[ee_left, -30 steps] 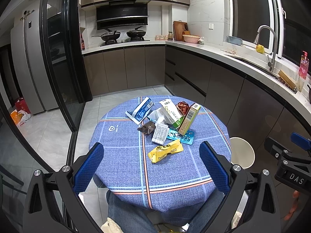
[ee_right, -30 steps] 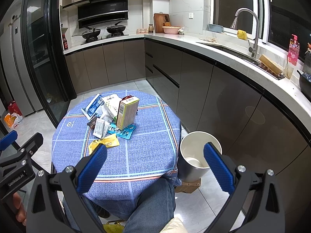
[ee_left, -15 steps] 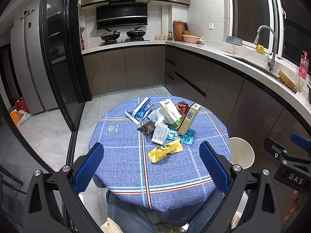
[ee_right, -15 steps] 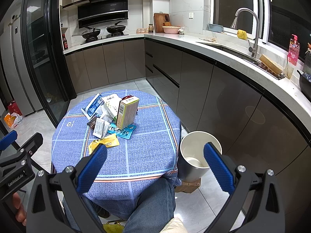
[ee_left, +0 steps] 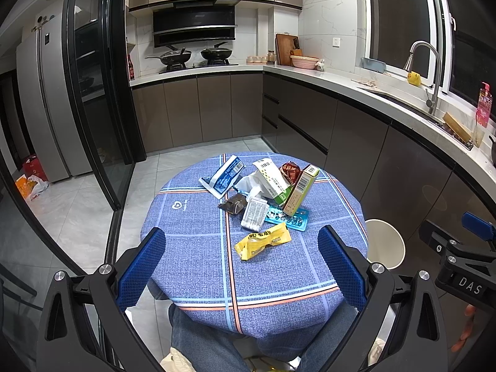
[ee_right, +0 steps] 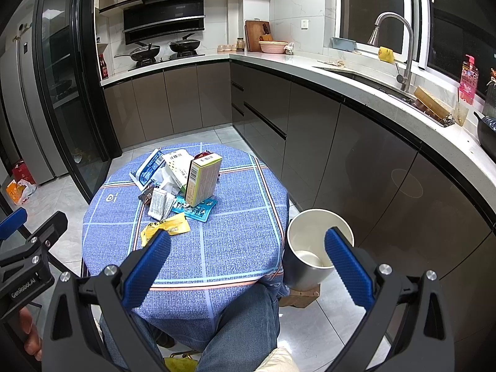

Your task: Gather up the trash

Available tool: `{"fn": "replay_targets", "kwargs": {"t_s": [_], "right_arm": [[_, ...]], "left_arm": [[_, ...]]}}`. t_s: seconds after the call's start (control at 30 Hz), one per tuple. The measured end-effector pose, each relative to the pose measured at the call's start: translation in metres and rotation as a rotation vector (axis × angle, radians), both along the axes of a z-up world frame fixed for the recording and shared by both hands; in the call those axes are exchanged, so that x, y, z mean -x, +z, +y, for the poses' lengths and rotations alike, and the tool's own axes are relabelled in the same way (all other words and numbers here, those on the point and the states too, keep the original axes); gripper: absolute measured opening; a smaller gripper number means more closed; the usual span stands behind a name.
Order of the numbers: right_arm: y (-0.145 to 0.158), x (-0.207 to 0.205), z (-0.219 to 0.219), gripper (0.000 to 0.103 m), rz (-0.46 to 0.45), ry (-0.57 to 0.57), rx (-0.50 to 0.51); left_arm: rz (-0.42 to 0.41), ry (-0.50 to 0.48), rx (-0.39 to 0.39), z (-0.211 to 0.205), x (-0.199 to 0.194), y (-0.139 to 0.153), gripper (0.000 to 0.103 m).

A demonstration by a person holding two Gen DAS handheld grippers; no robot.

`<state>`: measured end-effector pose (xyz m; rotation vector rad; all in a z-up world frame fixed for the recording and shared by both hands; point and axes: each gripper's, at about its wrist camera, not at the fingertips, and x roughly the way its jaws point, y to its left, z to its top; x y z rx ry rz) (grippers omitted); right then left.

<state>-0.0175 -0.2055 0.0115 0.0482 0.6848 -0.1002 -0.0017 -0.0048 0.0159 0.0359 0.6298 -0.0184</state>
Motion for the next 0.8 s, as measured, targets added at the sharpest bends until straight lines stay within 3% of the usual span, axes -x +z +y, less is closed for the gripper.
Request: {"fn": "replay_targets", "kwargs": {"t_s": [0.8], "right_arm": [[-0.0045,-0.0018,0.0027,0.100,0.009,0.000,0.000]], "left_arm": [[0.003,0.000,0.005,-0.0027,-0.0011,-0.0052,0.095]]}}
